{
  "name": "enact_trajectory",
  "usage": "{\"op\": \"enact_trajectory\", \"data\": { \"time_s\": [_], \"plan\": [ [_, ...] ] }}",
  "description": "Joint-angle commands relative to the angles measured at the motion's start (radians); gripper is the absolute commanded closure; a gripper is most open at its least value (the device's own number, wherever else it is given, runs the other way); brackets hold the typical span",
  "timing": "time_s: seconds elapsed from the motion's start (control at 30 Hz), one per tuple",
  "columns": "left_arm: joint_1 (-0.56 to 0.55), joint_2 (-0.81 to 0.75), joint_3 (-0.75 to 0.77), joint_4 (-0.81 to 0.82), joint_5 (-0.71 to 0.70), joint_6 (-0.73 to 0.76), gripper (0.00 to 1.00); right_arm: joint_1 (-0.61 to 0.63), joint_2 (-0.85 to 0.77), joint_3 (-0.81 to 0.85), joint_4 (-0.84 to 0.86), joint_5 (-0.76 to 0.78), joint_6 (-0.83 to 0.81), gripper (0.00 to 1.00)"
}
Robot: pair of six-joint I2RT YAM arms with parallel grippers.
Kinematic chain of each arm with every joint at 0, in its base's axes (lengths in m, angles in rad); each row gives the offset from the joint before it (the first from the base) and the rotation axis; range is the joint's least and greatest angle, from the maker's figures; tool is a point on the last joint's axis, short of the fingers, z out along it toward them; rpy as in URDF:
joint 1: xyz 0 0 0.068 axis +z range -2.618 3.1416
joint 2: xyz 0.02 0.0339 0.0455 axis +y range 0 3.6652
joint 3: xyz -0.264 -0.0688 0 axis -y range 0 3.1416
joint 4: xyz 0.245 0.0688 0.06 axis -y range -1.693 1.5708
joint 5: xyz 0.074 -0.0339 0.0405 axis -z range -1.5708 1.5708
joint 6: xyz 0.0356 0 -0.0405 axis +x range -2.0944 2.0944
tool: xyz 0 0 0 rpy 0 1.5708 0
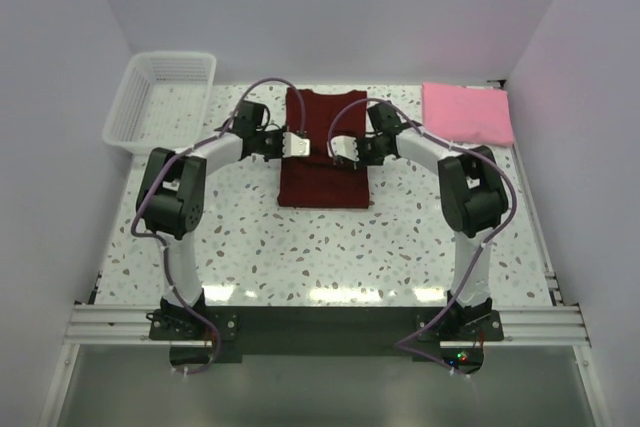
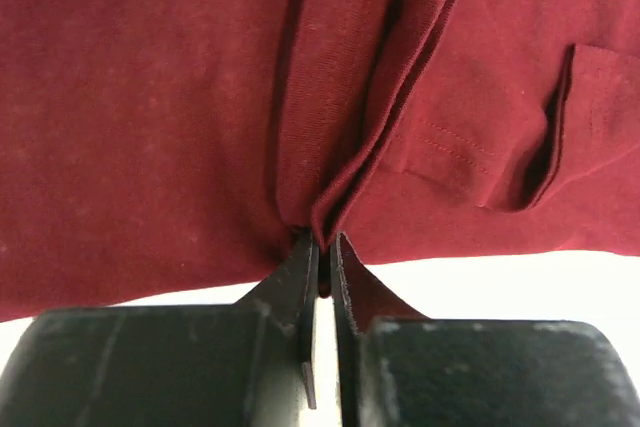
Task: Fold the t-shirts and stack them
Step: Fold the tshirt
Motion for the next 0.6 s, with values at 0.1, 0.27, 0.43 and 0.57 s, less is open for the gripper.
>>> {"op": "enact_trajectory", "data": {
  "time_s": [0.1, 0.27, 0.43, 0.57],
  "plan": [
    [0.023, 0.012, 0.058, 0.123, -0.048, -0.094, 0.71, -0.018, -0.005, 0.114, 0.009, 0.011, 0.079, 0.65],
    [0.107, 0.055, 0.258, 0.086, -0.057, -0.479, 0.65, -0.046, -0.014, 0.249, -0.051, 0.022, 0.27, 0.52],
    [0.178, 0.021, 0.334, -0.006, 0.024, -0.805, 0.58, -0.053, -0.007, 0.418, -0.216, 0.033, 0.489, 0.49],
    [0.169, -0.1, 0.166, -0.046, 0.156, -0.95, 0.45, -0.05, -0.004, 0.48, -0.447, -0.063, 0.766, 0.33]
  ]
}}
